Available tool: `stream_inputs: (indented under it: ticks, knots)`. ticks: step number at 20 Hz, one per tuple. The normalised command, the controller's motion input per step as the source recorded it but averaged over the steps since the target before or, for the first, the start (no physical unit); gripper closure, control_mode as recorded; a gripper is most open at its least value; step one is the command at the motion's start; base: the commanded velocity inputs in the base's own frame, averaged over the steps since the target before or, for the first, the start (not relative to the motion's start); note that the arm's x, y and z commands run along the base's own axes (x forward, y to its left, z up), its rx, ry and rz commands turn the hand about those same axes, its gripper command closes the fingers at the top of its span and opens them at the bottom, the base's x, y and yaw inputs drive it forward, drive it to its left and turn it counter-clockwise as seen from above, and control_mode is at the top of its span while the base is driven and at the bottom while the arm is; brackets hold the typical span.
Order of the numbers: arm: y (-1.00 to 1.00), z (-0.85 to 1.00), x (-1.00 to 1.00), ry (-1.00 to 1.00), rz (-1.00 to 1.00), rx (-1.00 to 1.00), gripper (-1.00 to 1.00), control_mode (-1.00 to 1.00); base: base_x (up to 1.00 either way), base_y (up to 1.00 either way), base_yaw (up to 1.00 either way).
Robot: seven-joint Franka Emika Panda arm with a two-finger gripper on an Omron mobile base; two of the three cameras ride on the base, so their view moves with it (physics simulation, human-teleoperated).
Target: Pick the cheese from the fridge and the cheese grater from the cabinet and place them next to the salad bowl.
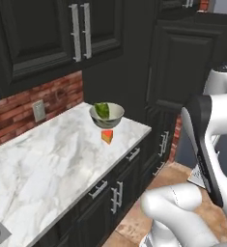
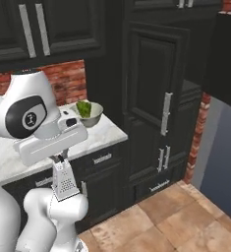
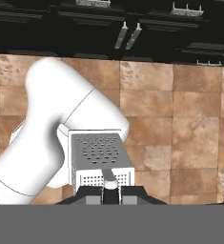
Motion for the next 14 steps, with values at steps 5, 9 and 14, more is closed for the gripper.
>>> stream_inputs:
  ticks: [5,9,14]
  knots:
    - [0.0,0.0,0.0,0.0,0.0,0.0,1.0,1.0,0.16,0.33,0.35]
    - [0.0,0.0,0.0,0.0,0.0,0.0,1.0,1.0,0.39,0.0,0.25]
    - [0.0,0.0,0.0,0.0,0.0,0.0,1.0,1.0,0.5,-0.02,0.22]
